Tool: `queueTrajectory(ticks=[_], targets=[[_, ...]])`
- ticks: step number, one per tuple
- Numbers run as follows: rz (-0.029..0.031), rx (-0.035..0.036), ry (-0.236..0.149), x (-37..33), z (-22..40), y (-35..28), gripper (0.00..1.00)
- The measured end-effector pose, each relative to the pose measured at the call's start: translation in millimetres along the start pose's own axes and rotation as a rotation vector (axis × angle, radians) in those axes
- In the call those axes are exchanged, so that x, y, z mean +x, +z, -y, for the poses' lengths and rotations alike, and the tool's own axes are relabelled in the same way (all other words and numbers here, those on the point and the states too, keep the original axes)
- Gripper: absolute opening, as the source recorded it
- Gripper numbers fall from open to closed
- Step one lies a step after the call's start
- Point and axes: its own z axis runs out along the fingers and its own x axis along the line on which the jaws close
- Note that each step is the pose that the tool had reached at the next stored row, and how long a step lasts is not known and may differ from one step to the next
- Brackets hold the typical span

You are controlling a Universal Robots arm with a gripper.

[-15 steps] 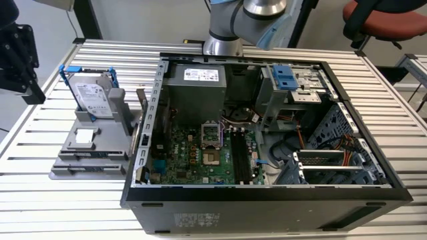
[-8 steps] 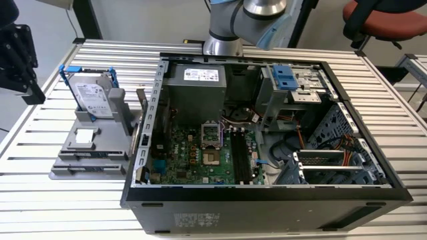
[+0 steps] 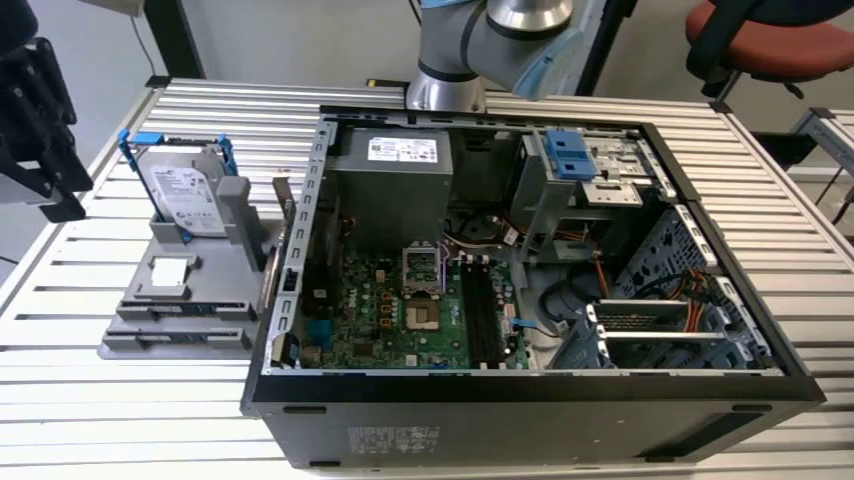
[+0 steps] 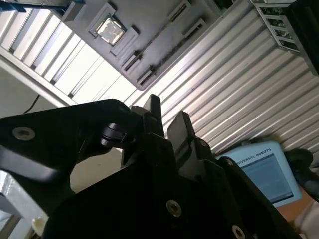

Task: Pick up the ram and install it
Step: 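Pick up the ram and move it above insertion slot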

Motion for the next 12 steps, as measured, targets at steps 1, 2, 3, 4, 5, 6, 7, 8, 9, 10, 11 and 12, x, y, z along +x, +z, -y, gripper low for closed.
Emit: queueTrajectory(ticks=[1,2,3,4,5,6,7,8,9,10,11,12], targets=[[-0.0003,-0.0001,-0.007,0.0,0.0,0.0,1.0],[-0.0005,-0.0001,-0.013,0.0,0.0,0.0,1.0],[-0.0007,-0.0002,-0.019,0.0,0.0,0.0,1.0],[-0.0007,-0.0002,-0.018,0.0,0.0,0.0,1.0],[-0.0006,-0.0002,-0.013,0.0,0.0,0.1,1.0],[-0.0001,-0.0001,0.0,-0.1,0.0,0.3,1.0],[0.0005,0.0,0.017,-0.1,0.0,0.6,1.0],[0.0013,0.0004,0.036,-0.1,0.0,1.2,1.0],[0.002,0.0007,0.054,-0.1,0.0,1.8,1.0],[0.0024,0.0007,0.069,0.0,0.1,2.3,1.0],[0.0029,0.0009,0.082,0.0,0.1,2.9,1.0],[0.0035,0.0011,0.096,0.0,0.1,3.7,1.0]])
